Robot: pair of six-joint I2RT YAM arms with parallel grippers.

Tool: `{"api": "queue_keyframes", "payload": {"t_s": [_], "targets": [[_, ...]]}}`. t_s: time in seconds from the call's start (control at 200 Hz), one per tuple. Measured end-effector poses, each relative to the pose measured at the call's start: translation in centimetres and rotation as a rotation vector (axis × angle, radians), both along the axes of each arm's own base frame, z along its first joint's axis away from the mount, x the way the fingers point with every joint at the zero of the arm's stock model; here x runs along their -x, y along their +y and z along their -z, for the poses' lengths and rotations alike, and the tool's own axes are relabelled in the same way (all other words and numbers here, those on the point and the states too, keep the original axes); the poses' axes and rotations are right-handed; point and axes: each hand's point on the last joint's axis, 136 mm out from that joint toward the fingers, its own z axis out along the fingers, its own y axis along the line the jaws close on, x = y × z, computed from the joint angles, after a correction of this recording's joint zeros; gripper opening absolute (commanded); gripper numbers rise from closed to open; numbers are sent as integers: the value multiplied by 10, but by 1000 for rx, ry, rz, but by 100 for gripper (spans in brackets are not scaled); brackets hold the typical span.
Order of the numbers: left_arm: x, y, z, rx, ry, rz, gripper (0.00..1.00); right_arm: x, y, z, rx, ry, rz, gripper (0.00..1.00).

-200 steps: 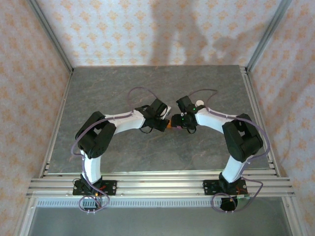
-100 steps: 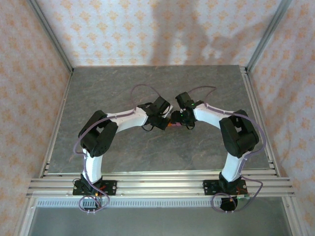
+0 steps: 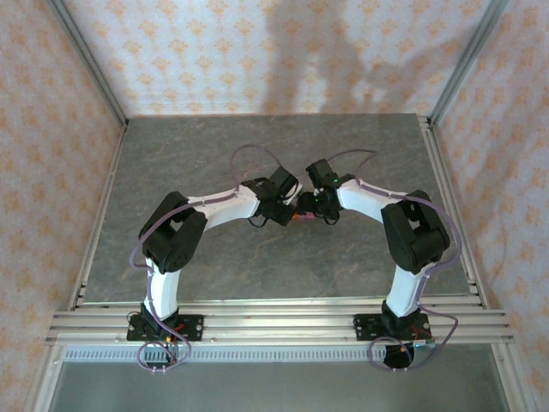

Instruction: Sort the pills into containers

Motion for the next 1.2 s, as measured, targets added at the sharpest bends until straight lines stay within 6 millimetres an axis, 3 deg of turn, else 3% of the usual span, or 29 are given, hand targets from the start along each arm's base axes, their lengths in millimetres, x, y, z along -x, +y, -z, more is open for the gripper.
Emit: {"api": "queue_keyframes", "payload": {"t_s": [0.766, 1.021, 1.126, 1.201], "targets": [[-7, 1, 1, -20, -18, 4, 2, -6, 1, -1, -7, 7, 3, 72], [-23, 22, -9, -6, -20, -72, 25, -18, -7, -16, 5, 14, 16, 74], [-33, 31, -41, 50, -68, -123, 41, -35, -10, -41, -16, -29, 38, 76], [-41, 35, -88, 127, -155, -149, 58, -45, -13, -70, -41, -85, 54, 78]]}}
